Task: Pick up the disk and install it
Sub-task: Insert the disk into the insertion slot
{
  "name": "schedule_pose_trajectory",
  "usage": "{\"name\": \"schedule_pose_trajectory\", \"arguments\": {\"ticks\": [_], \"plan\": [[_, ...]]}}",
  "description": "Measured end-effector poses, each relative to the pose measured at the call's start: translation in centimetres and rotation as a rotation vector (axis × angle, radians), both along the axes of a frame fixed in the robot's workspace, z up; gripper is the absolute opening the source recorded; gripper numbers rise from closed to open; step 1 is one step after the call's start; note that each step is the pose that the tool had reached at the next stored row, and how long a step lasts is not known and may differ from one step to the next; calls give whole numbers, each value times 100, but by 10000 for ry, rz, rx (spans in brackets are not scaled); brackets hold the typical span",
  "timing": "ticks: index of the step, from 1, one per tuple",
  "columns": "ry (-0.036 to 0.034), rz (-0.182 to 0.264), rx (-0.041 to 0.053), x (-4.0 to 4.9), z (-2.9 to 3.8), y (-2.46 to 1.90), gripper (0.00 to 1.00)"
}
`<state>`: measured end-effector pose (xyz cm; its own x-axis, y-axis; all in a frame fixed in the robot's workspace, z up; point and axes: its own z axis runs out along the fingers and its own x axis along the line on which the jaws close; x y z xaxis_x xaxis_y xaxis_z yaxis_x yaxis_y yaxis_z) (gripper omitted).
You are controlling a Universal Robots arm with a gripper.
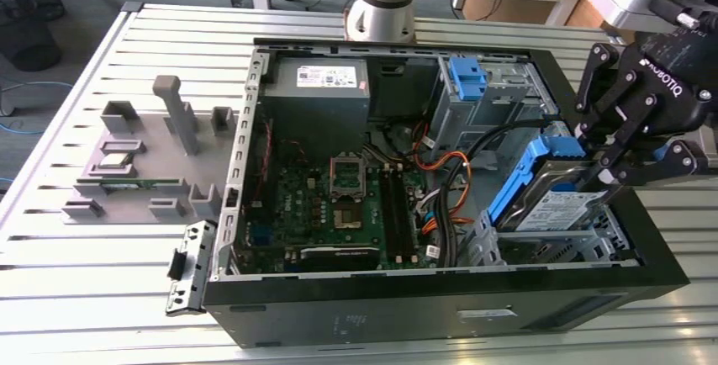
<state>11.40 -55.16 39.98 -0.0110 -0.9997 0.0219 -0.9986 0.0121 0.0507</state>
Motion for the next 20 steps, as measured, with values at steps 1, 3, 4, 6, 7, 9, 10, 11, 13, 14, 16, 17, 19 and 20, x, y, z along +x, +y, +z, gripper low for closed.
{"name": "schedule_pose_trajectory", "arguments": {"ticks": [1,3,4,6,7,9,10,11,13,14,16,17,19,20], "plan": [[0,0,0,-1,-18,0,35],[0,0,1,-3,-55,0,35],[0,0,1,-3,-73,-1,35],[0,0,0,-4,-106,-1,35],[0,0,1,-5,-123,-1,35],[0,0,0,-5,-155,-1,35],[0,0,0,-6,-173,-2,35],[0,0,1,-6,-189,-2,35],[0,0,1,-6,-218,-2,35],[0,0,0,-6,-233,-2,35],[0,0,0,-6,-266,-2,35],[0,0,1,-6,-282,-2,35],[0,0,-1,-7,-301,-2,35],[0,0,-4,-7,-301,-2,35]]}}
